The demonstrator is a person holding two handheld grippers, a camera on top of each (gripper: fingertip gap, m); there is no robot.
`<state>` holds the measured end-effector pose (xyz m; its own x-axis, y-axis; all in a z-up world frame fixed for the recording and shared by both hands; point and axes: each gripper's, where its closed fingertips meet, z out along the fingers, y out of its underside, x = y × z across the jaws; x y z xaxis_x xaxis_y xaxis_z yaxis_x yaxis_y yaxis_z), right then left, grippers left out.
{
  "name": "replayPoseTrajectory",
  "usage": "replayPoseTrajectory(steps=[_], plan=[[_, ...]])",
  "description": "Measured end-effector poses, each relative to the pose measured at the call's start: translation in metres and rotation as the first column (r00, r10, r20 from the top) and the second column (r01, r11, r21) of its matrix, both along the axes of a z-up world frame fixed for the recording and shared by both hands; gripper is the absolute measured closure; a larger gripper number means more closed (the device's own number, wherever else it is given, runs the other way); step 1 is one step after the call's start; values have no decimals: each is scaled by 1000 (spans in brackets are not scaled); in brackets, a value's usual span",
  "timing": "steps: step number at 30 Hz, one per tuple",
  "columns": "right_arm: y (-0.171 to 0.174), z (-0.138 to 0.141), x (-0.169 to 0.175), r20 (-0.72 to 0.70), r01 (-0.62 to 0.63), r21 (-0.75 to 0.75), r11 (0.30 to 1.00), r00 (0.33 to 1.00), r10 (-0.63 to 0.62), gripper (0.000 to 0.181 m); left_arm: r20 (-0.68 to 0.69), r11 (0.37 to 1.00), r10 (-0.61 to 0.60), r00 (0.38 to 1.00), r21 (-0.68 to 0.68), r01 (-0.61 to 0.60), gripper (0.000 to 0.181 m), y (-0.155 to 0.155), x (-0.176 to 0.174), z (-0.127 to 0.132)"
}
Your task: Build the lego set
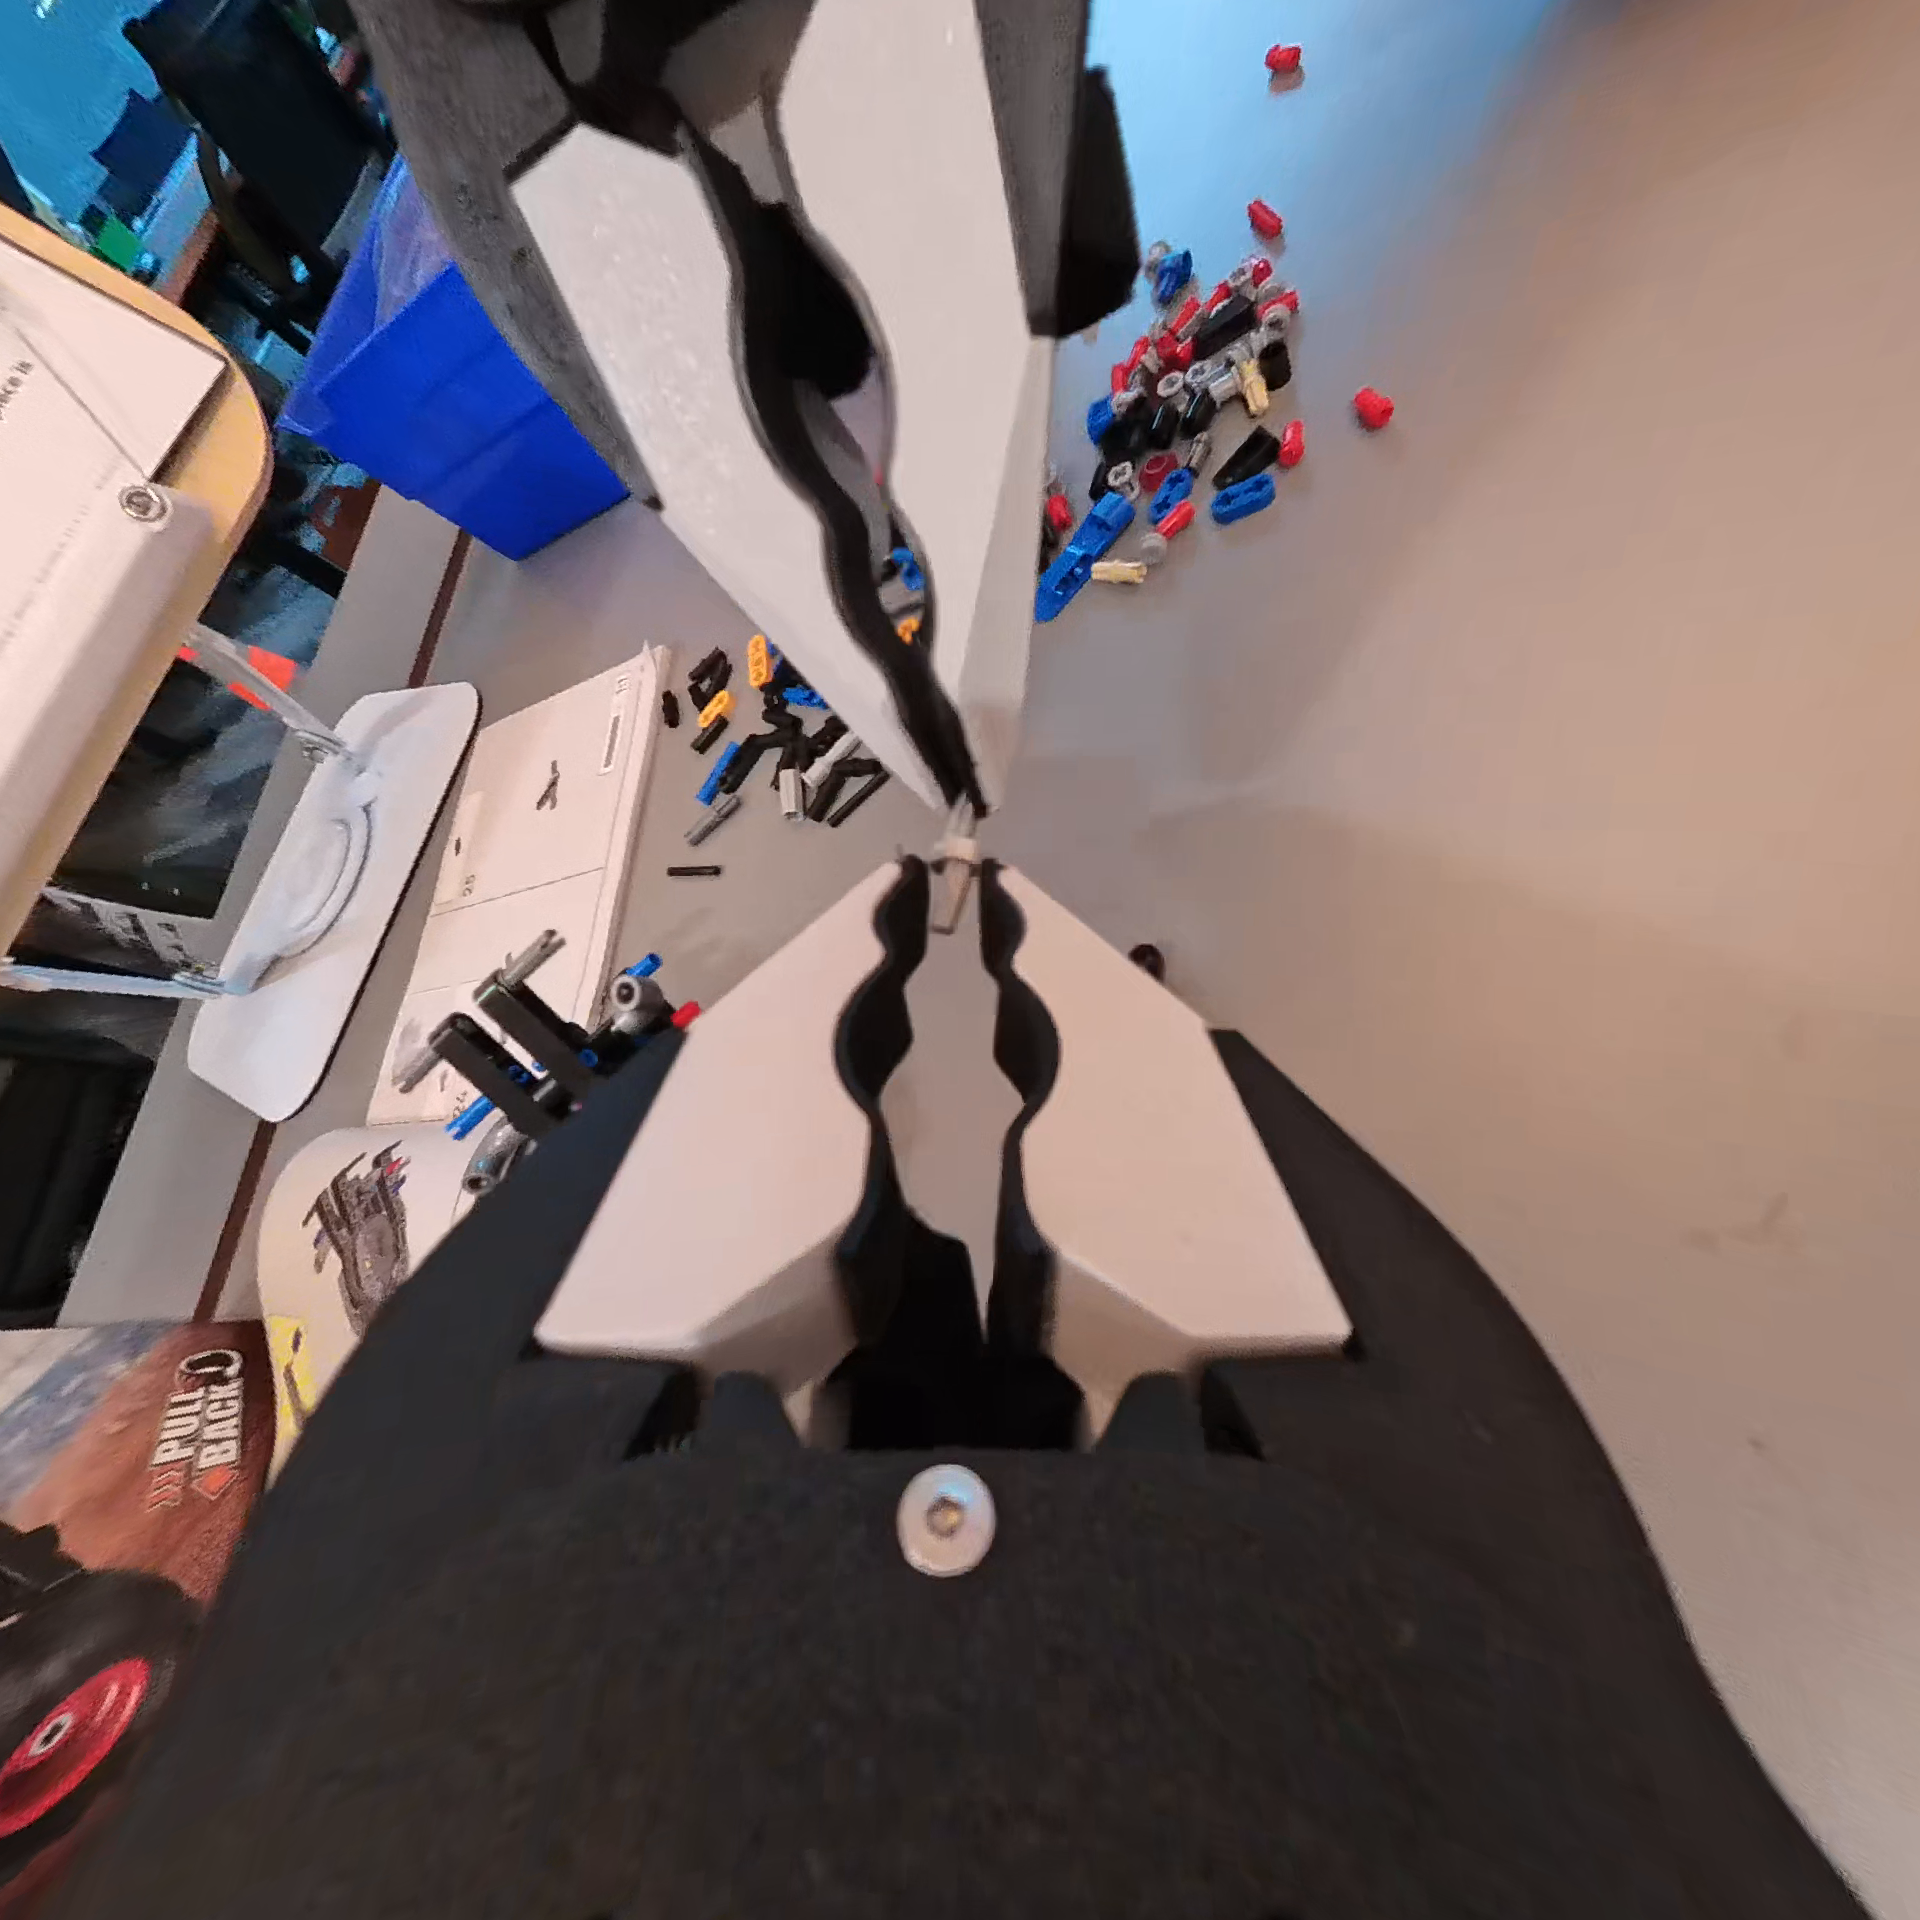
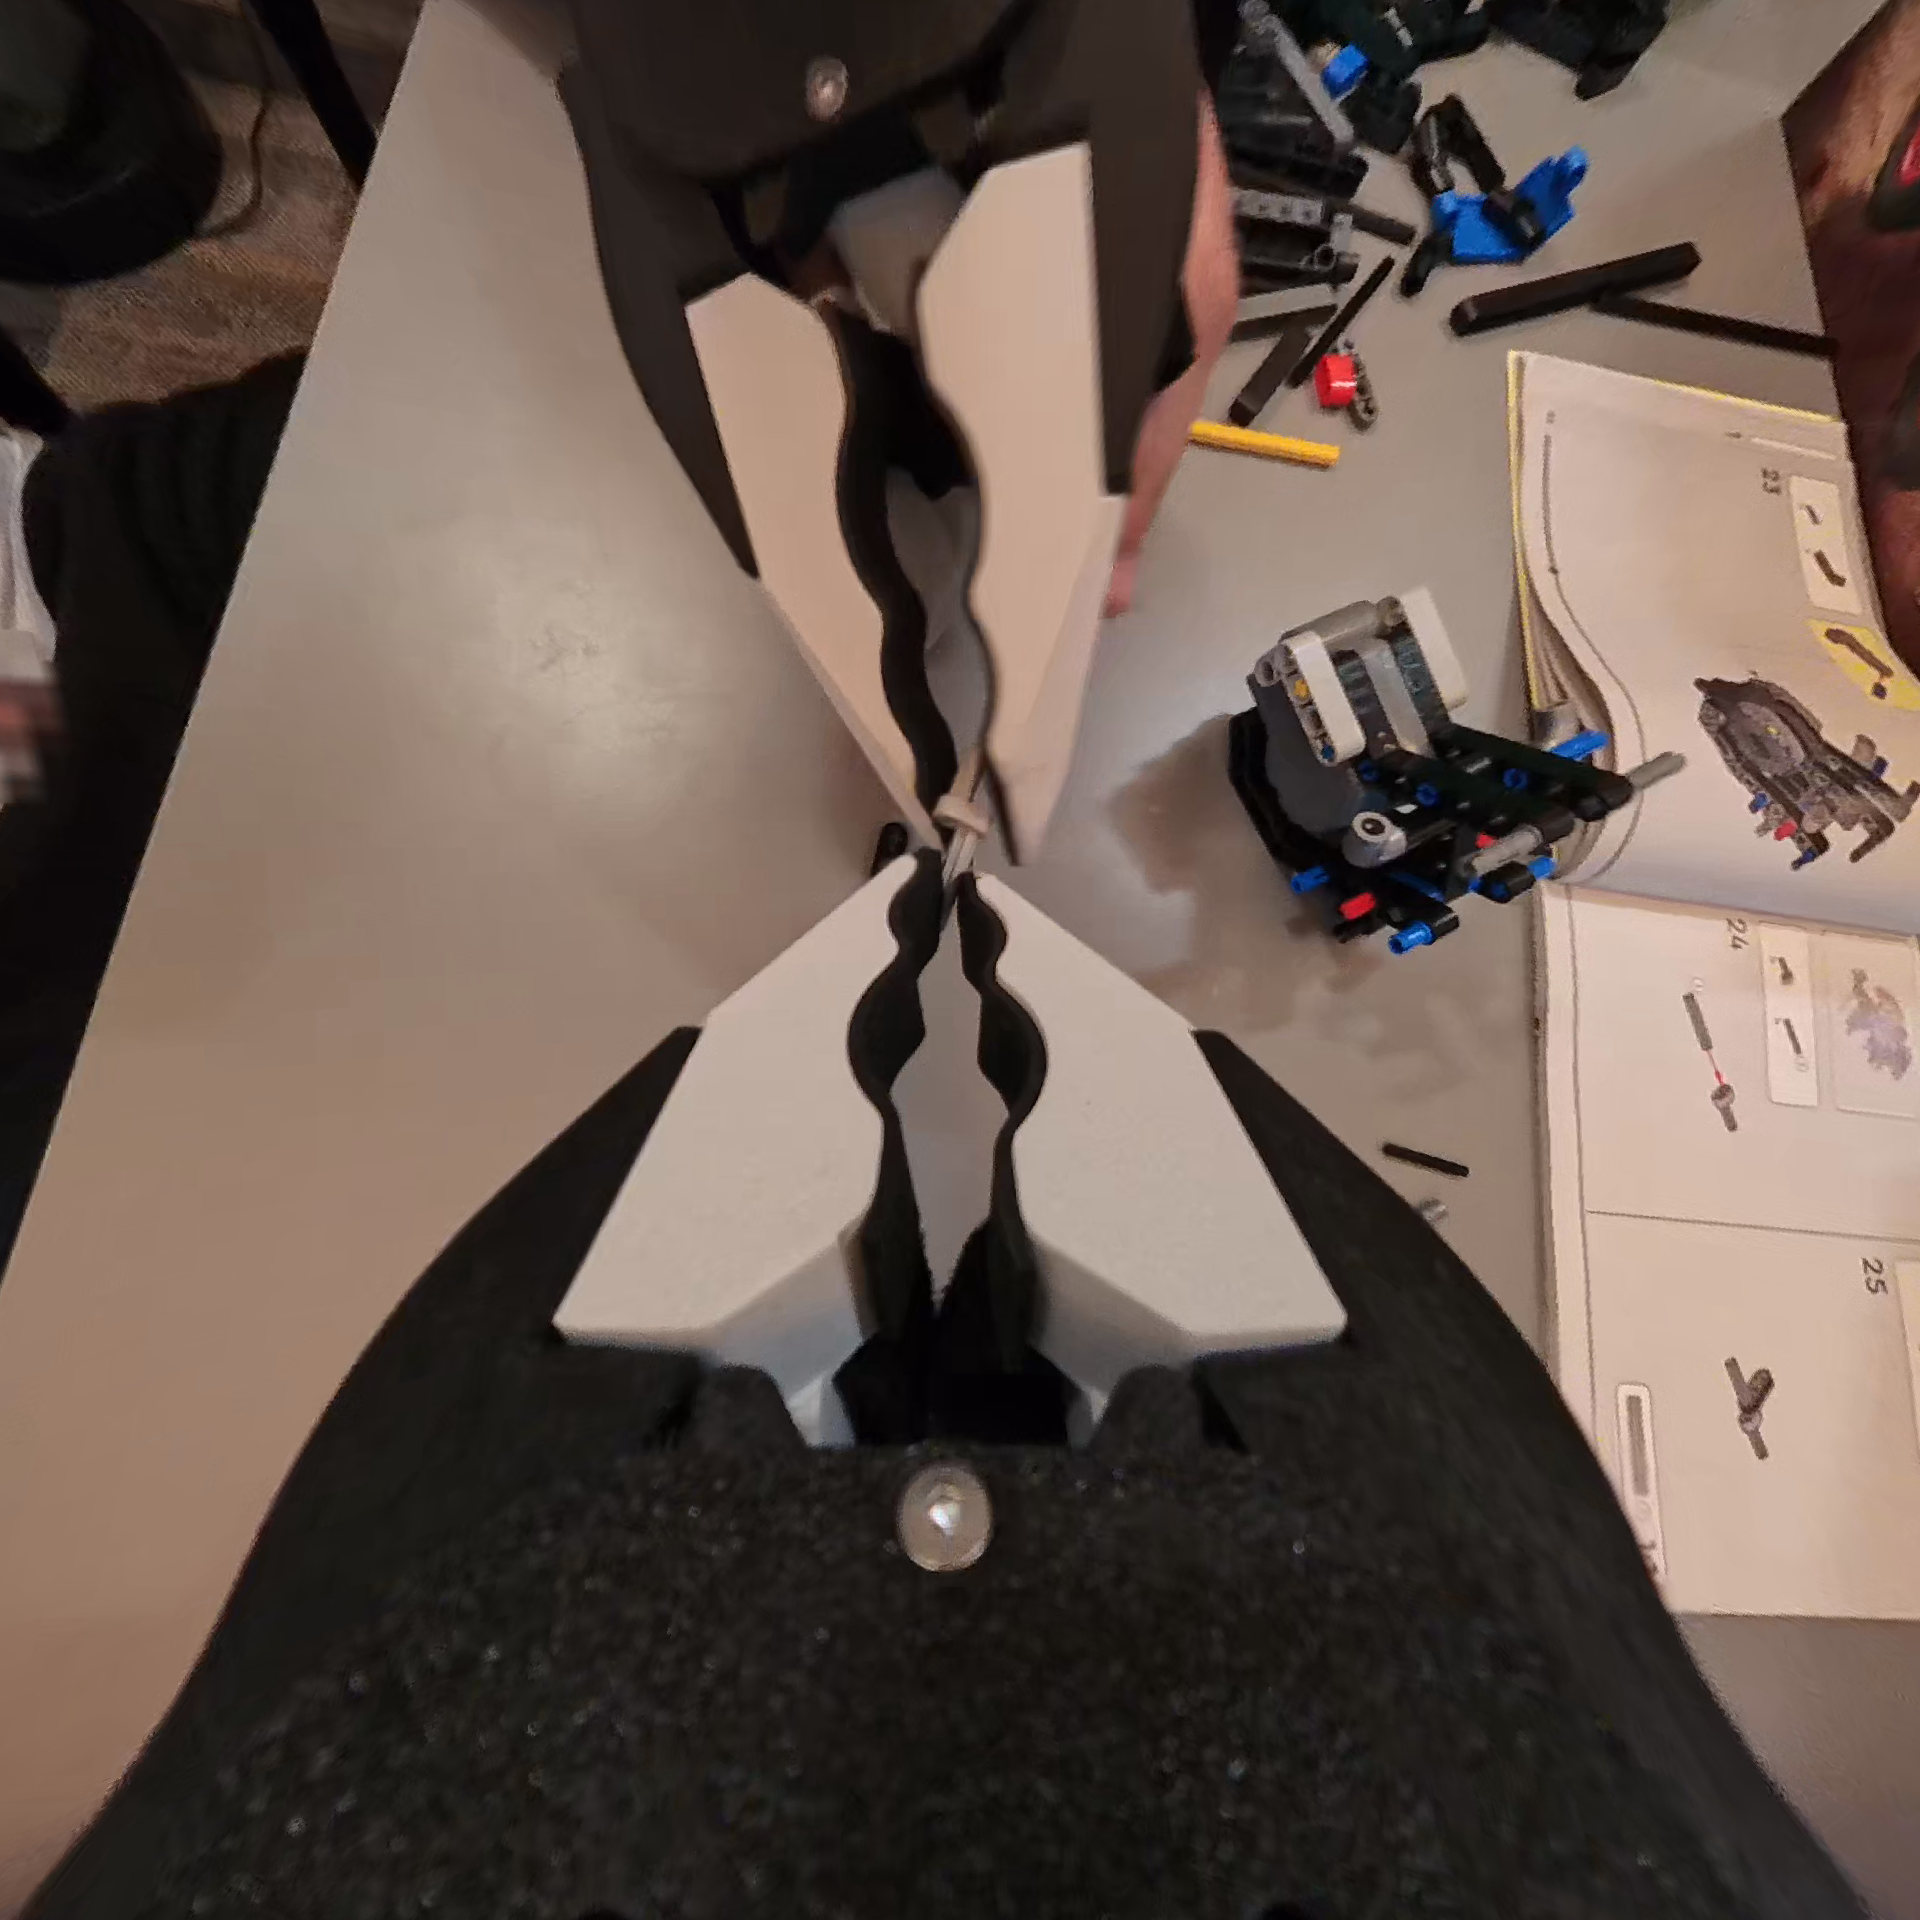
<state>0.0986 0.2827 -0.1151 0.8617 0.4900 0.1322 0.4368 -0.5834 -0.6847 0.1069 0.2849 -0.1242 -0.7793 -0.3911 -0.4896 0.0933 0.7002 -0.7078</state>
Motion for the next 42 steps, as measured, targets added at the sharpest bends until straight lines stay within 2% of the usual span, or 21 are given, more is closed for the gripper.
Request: replayPoseTrajectory(steps=[1,4,6,7,8,10,13,16,18,21,24,26,27,29,31,33,34,38,42], plan=[[0,1,2,-3,9,6,1000,1000,-9,179,12,1000,4,1000,-7,-4,172,0,1,1],[1,11,5,-58,44,79,996,998,-40,178,68,999,25,997,-38,-22,176,0,5,9],[3,32,6,-139,61,234,970,990,-28,178,78,991,40,996,-133,-29,177,-1,6,24],[3,49,6,-199,77,345,935,980,-7,174,51,973,35,998,-231,-23,177,-4,4,36],[0,68,6,-267,107,448,887,964,18,170,13,937,21,1000,-350,-15,177,-7,2,49],[-8,93,4,-375,148,578,802,922,101,166,-64,812,-77,995,-583,26,179,-13,-8,77],[-10,101,-9,-391,128,653,746,901,188,160,-115,611,-253,961,-789,67,178,-17,-24,103],[-11,116,-28,-404,104,711,696,870,283,163,-147,509,-339,929,-859,50,179,-16,-27,108],[-4,116,-28,-389,118,708,696,888,244,166,-150,456,-390,908,-888,49,179,-15,-31,112],[0,119,-27,-382,142,731,667,896,228,168,-151,423,-430,890,-905,51,179,-19,-35,114],[1,118,-31,-389,135,725,675,889,241,178,-151,433,-436,887,-900,59,179,-24,-37,111],[1,117,-30,-389,137,715,686,893,227,177,-158,437,-436,886,-898,55,179,-25,-37,110],[2,115,-28,-385,138,701,700,899,208,178,-174,459,-426,888,-887,46,179,-25,-35,107],[4,107,-23,-358,132,656,743,921,153,178,-211,556,-352,912,-831,22,179,-25,-26,95],[4,101,-15,-295,131,624,771,952,77,178,-168,659,-240,956,-751,33,175,-18,-18,87],[3,94,-12,-205,102,595,797,978,28,178,-119,722,-176,977,-691,46,173,-14,-15,83],[2,94,-13,-189,94,594,799,982,24,178,-115,734,-170,979,-677,48,174,-14,-15,82],[4,98,-21,-193,81,603,793,980,46,178,-116,734,-187,975,-676,60,179,-24,-19,82],[9,109,-29,-251,108,668,737,964,86,178,-85,676,-189,978,-734,66,180,-29,-22,93]])
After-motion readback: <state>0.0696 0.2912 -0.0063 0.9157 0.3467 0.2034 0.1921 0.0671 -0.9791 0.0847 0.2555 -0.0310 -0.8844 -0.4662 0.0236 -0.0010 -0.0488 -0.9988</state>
